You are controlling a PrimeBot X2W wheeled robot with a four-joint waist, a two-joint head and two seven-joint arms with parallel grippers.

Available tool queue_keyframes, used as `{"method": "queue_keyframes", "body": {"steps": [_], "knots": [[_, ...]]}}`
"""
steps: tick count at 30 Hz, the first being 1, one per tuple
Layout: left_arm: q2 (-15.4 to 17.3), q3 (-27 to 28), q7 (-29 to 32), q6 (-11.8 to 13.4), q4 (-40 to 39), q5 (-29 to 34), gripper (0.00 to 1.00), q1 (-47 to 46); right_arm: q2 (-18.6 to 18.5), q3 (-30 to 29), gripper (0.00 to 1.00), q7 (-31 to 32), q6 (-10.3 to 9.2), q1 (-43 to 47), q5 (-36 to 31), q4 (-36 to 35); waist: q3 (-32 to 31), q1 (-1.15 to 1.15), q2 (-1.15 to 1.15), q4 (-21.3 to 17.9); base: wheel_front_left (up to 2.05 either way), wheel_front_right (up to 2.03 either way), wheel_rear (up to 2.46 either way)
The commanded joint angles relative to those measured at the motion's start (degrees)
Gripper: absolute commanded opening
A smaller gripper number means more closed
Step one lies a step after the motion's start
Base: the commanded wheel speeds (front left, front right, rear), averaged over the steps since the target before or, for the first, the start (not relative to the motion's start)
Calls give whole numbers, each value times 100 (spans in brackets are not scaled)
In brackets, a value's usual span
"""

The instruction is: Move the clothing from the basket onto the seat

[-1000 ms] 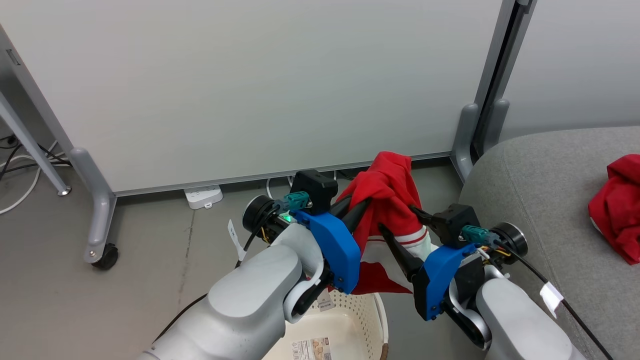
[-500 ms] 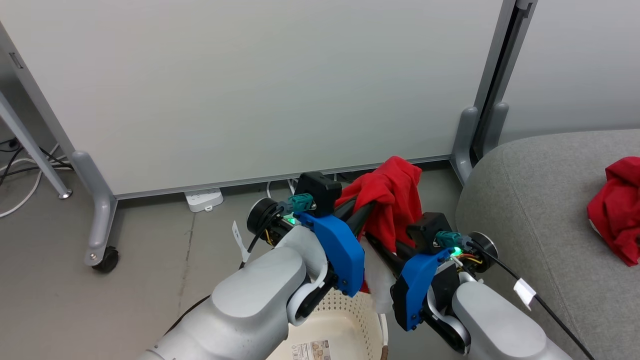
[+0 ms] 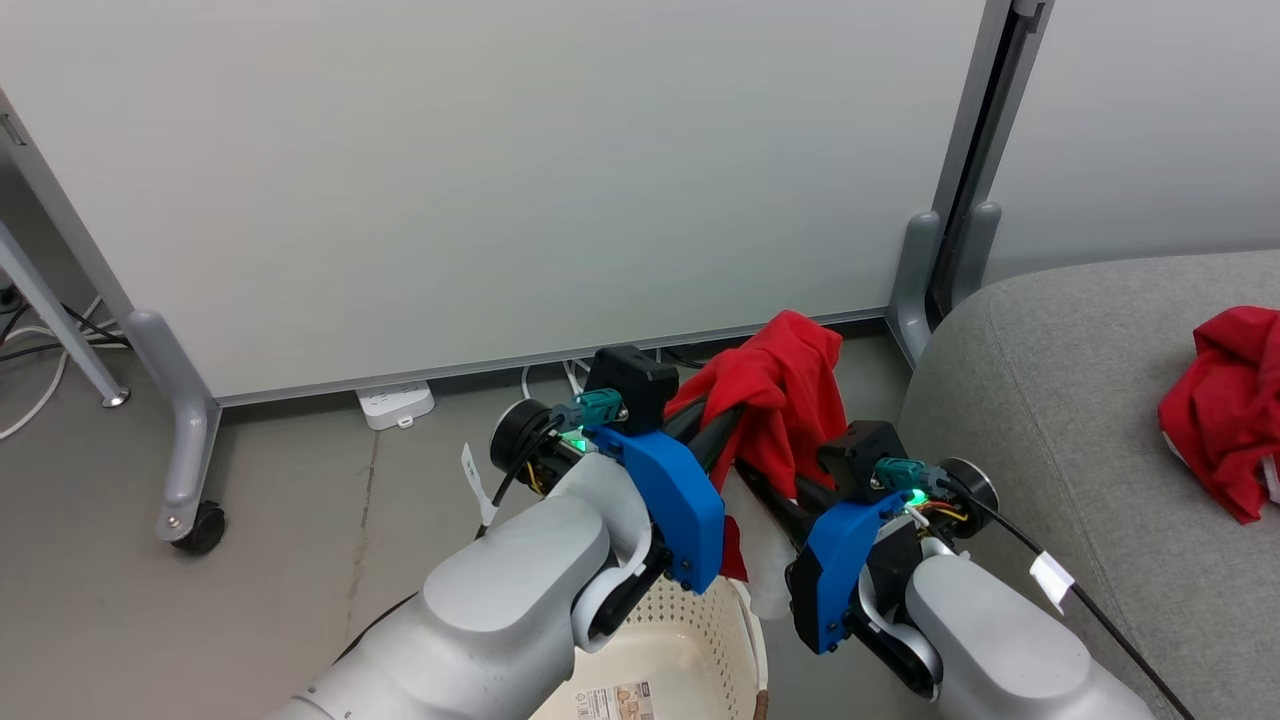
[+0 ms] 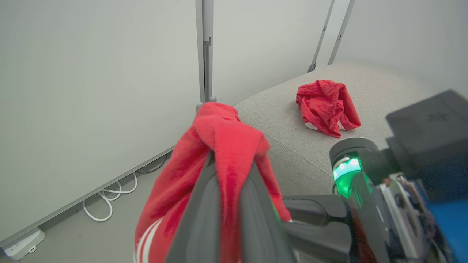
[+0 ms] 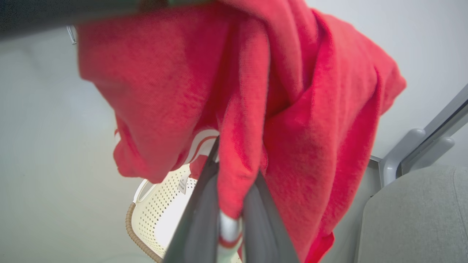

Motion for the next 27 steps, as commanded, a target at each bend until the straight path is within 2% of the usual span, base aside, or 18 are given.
{"method": "queue_keyframes", "body": {"steps": [1, 12, 13, 15, 27], "knots": [[10, -14, -45, 27, 13, -14, 0, -101, 4, 25, 0, -35, -3, -125, 8, 34, -5, 0, 0, -9, 0, 0, 0], [10, -111, -110, 15, 79, -159, 0, -137, 8, 173, 0, -140, -4, -216, 141, 211, -23, 0, 0, -33, 0, 0, 0], [10, -115, -117, 27, 82, -174, 11, -143, 7, 179, 0, -144, -4, -230, 152, 218, -22, 0, 0, -33, 0, 0, 0], [10, -138, -145, 55, 97, -191, 100, -155, 3, 189, 0, -163, -3, -248, 177, 238, -20, 0, 0, -32, 0, 0, 0], [11, -235, -239, 75, 171, -254, 100, -185, 48, 251, 0, -254, -4, -283, 248, 349, -39, 0, 0, -41, 0, 0, 0]]}}
